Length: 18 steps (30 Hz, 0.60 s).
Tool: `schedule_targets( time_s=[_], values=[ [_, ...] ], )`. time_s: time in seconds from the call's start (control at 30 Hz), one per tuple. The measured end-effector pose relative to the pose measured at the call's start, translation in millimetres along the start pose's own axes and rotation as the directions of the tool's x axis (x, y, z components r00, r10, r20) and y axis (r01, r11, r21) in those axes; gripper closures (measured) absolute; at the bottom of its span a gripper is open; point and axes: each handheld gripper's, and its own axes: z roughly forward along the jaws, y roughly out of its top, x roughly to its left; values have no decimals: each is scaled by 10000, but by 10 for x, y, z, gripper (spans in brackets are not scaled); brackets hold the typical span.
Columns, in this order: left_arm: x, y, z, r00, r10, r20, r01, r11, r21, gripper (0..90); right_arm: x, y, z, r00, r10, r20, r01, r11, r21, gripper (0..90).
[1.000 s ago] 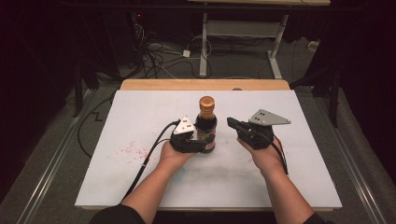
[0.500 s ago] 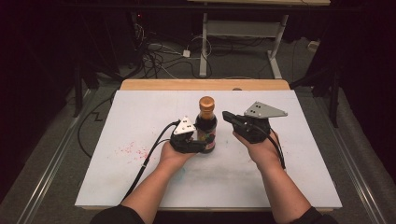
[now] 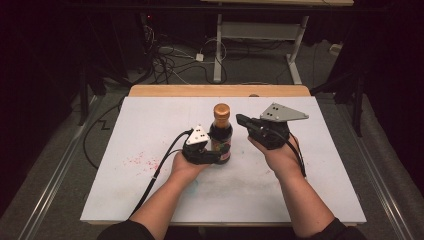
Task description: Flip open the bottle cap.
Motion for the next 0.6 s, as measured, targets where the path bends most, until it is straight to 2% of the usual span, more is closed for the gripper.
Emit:
schedule_targets(
  time_s=[0.03, 0.07, 0.1, 0.13, 0.17, 0.2, 0.23, 0.53, 0.57, 0.6],
  values=[
    [0, 0, 0, 10000, 0, 0, 0, 10000, 0, 282, 8, 14, 2, 10000, -25, -22, 25, 10000, 6, 900],
    [-153, 11, 120, 9777, -2075, 336, 2102, 9611, -1793, 283, 19, 29, 3, 10000, -42, -21, 42, 10000, 12, 900],
    [-153, 11, 120, 9777, -2075, 336, 2102, 9611, -1793, 283, 19, 29, 3, 10000, -42, -21, 42, 10000, 12, 900],
    [-139, 8, 110, 9817, -1887, 246, 1902, 9682, -1626, 283, 34, 65, 3, 9999, -128, -4, 128, 9999, 0, 900],
    [-139, 8, 110, 9817, -1887, 246, 1902, 9682, -1626, 283, 37, 76, 5, 9999, -162, -4, 162, 9999, -8, 900],
    [-154, 10, 119, 9774, -2086, 332, 2111, 9606, -1809, 283, 42, 91, 7, 9998, -203, 1, 203, 9998, 17, 900],
    [-155, 9, 121, 9772, -2095, 342, 2122, 9598, -1837, 283, 47, 105, 7, 9997, -225, 20, 225, 9997, 37, 900],
    [-155, 7, 120, 9780, -2065, 307, 2086, 9609, -1820, 283, 57, 176, 61, 9992, -335, -194, 340, 9991, 252, 900],
    [-107, -4, 81, 9899, -1409, 144, 1416, 9819, -1261, 283, 60, 180, 69, 9992, -353, -209, 359, 9990, 280, 900],
    [-106, -3, 81, 9896, -1428, 141, 1435, 9816, -1263, 283, 63, 184, 74, 9991, -373, -218, 379, 9988, 304, 900]
  ],
)
